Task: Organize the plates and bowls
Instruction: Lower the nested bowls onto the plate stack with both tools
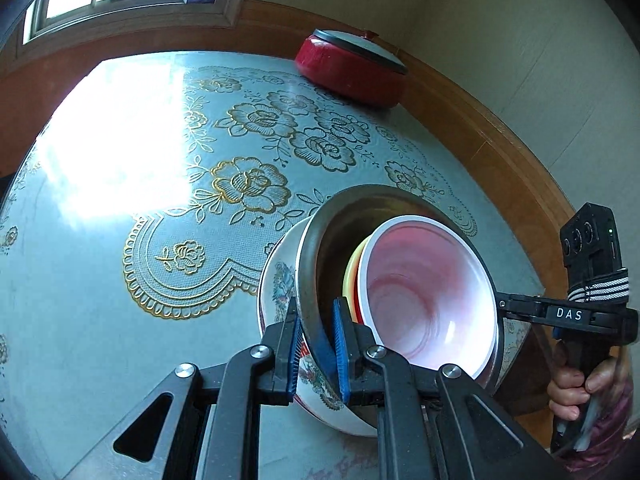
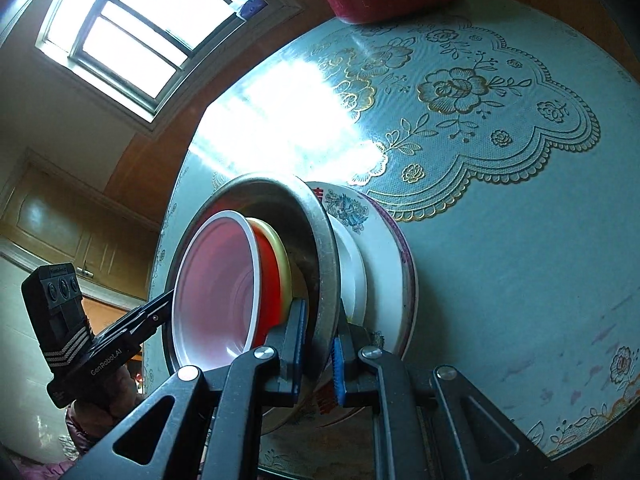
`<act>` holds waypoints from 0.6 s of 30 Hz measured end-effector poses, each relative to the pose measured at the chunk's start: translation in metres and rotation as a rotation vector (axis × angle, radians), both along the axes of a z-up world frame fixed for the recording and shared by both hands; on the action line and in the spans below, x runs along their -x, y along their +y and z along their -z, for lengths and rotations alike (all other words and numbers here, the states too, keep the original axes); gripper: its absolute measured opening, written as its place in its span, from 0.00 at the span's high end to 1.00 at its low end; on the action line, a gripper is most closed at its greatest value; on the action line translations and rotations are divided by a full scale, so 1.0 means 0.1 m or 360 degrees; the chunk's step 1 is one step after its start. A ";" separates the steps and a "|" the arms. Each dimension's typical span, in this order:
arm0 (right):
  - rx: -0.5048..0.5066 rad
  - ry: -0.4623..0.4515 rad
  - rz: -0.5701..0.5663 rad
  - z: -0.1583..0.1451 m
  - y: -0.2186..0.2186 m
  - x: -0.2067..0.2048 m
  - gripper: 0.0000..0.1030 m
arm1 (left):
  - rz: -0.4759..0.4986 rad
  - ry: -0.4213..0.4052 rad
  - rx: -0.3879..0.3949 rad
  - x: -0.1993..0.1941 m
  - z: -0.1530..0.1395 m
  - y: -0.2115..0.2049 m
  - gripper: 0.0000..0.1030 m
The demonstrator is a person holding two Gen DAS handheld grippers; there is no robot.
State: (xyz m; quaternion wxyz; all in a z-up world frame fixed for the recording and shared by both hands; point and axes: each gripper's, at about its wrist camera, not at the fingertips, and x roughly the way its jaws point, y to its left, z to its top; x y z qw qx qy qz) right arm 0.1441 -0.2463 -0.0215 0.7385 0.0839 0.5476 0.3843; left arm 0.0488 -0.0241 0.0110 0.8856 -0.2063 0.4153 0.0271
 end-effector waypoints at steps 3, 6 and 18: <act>0.0012 -0.0001 -0.0025 0.04 0.01 -0.01 0.89 | -0.0027 0.0021 -0.0007 0.00 0.04 -0.02 0.87; 0.0016 0.0009 -0.0054 0.06 0.01 -0.04 0.89 | -0.0056 0.0040 0.0004 -0.03 0.06 -0.03 0.87; -0.0040 0.0073 -0.0014 0.08 -0.07 -0.06 0.88 | -0.0039 0.0098 0.0078 -0.13 0.11 0.05 0.87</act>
